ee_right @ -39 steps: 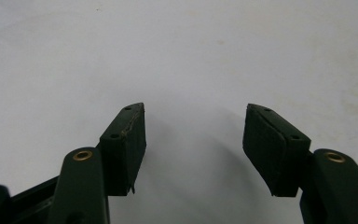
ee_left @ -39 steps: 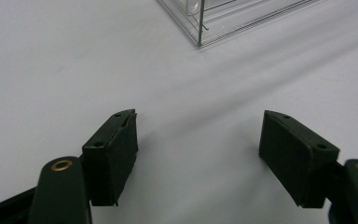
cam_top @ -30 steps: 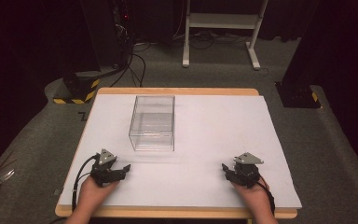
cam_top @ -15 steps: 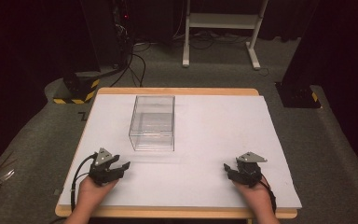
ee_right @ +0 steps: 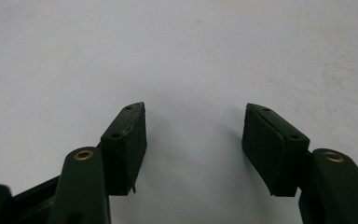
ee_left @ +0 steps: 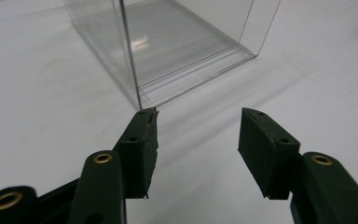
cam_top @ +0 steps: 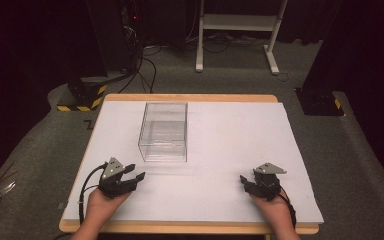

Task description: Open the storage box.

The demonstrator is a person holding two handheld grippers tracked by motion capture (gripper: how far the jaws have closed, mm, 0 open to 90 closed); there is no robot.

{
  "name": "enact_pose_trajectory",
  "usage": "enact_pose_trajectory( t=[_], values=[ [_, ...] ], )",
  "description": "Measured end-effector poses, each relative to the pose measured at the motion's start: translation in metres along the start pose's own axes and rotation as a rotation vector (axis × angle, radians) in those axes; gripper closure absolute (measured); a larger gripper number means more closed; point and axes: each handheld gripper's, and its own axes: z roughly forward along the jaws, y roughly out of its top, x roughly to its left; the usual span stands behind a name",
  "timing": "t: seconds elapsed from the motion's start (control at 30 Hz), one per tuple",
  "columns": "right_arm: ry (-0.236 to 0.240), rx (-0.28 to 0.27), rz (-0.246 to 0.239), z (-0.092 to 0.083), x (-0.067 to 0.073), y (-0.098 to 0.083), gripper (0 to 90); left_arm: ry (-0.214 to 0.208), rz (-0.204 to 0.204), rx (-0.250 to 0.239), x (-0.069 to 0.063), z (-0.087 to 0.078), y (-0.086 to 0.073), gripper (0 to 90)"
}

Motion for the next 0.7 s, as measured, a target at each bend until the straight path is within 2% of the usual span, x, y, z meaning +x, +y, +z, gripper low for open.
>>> enact_pose_trajectory(
  t=[0.27, 0.37, 0.7],
  values=[
    [0.002, 0.001, 0.003, 0.0, 0.0, 0.0, 39.8, -0.023, 0.026, -0.03, -0.008, 0.004, 0.005, 51.9],
    [0.0, 0.0, 0.0, 0.0, 0.0, 0.0, 39.8, -0.048, 0.012, -0.046, -0.01, 0.008, 0.008, 51.8],
    [0.001, 0.0, 0.0, 0.0, 0.0, 0.0, 39.8, -0.057, 0.009, -0.072, -0.013, 0.016, 0.019, 51.8]
  ],
)
